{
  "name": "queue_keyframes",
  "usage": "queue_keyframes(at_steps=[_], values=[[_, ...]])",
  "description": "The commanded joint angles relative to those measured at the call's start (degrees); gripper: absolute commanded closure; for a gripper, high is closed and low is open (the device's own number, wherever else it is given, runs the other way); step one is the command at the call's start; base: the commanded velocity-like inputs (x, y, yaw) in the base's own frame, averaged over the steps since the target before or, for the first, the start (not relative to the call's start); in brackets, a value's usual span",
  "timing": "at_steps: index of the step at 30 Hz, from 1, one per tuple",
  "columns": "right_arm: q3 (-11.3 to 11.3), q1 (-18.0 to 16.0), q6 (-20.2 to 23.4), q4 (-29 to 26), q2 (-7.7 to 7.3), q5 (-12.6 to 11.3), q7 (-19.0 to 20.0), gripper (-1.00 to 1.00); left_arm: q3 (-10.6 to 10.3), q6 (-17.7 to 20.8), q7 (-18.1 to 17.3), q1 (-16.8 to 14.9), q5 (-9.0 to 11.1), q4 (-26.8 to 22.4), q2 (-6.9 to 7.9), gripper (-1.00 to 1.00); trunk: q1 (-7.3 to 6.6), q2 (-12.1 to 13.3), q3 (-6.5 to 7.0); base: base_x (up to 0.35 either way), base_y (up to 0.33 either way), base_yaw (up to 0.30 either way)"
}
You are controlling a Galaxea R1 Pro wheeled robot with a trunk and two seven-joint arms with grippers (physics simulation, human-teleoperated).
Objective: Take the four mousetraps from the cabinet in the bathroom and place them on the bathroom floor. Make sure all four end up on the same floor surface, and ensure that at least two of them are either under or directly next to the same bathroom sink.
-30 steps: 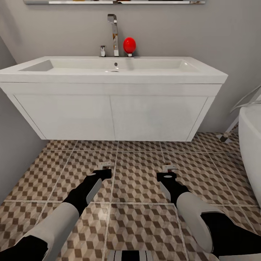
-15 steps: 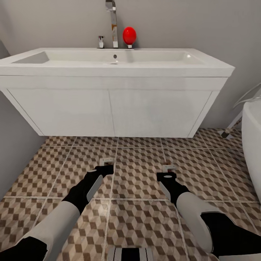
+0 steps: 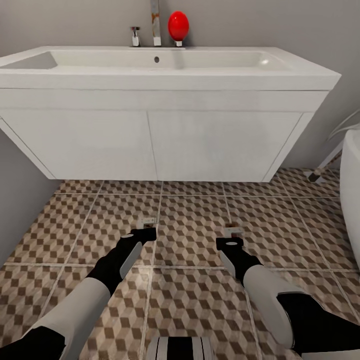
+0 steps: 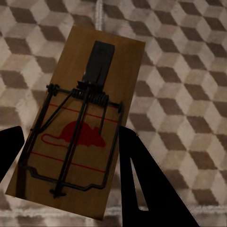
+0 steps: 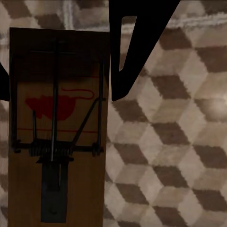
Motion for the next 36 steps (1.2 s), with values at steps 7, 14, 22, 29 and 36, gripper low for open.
queue_keyframes(at_steps=[7, 14, 22, 29, 36], values=[[0.03, -0.01, 0.48, -0.12, 0.02, 0.47, -0.21, 1.0, -0.24, 0.07, 0.64, -0.03, 0.54, 0.0, 0.08, 1.0, 0.16, -0.11, -1.6, 0.0, 0.0, 0.0], [0.03, -0.01, 0.42, -0.16, 0.02, 0.53, -0.16, 1.0, -0.26, -0.02, 0.65, -0.03, 0.52, 0.01, 0.06, 1.0, 0.35, -0.21, -3.15, 0.0, 0.0, 0.0], [0.09, -0.01, 0.35, -0.15, 0.02, 0.6, -0.14, 1.0, -0.32, -0.03, 0.59, -0.03, 0.5, 0.07, 0.06, 1.0, 0.55, -0.31, -4.92, 0.0, 0.0, 0.0], [0.21, -0.01, 0.29, -0.17, 0.02, 0.93, -0.13, 1.0, -0.34, -0.07, 0.64, -0.03, 0.44, 0.18, 0.1, 1.0, 0.73, -0.41, -6.47, 0.0, 0.0, 0.0], [0.2, -0.01, 0.28, -0.17, 0.02, 0.97, -0.13, 1.0, -0.41, -0.12, 0.65, -0.03, 0.43, 0.19, 0.11, 1.0, 0.91, -0.5, -8.02, 0.0, 0.0, 0.0]])
